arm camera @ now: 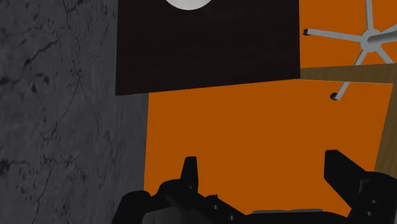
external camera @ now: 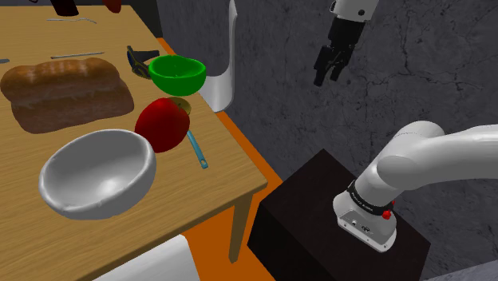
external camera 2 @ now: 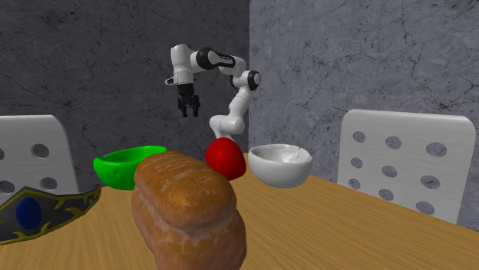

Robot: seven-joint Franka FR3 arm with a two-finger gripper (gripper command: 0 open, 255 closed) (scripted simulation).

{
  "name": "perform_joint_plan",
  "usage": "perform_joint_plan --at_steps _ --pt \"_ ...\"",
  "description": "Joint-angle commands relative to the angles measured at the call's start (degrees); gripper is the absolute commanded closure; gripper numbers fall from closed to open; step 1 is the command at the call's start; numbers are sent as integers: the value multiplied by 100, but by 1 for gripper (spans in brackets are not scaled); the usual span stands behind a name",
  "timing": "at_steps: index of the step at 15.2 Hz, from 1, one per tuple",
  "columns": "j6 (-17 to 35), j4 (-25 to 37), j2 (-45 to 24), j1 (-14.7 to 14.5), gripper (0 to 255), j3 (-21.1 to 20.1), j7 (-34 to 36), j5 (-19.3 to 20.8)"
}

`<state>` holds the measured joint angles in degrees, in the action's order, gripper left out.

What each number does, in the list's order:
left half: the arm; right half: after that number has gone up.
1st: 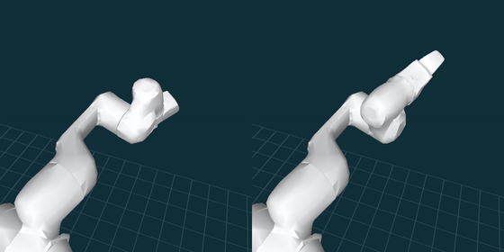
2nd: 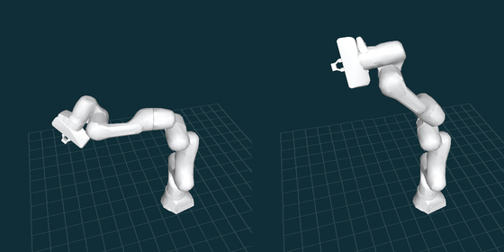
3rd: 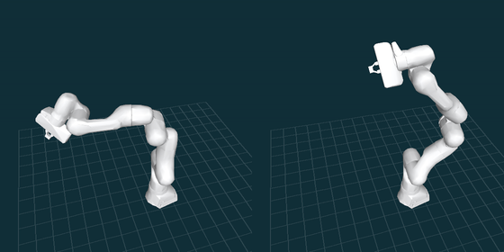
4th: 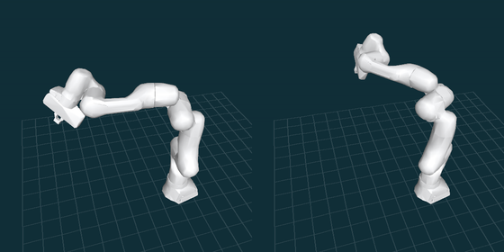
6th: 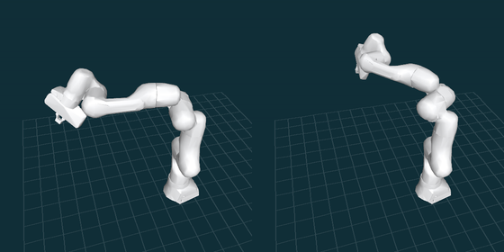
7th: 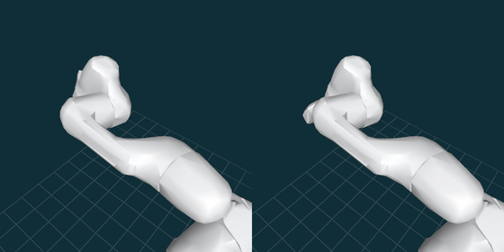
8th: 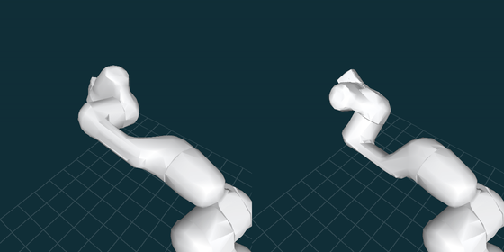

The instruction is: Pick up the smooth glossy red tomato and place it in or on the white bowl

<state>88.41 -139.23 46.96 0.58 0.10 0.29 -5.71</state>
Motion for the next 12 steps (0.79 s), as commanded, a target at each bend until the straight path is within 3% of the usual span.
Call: perform_joint_plan --at_steps 1,12 --pt "0 0 0 0 0 0 0 0" --pt "1718 -371 -534 -538 0 -691 984 -1801"
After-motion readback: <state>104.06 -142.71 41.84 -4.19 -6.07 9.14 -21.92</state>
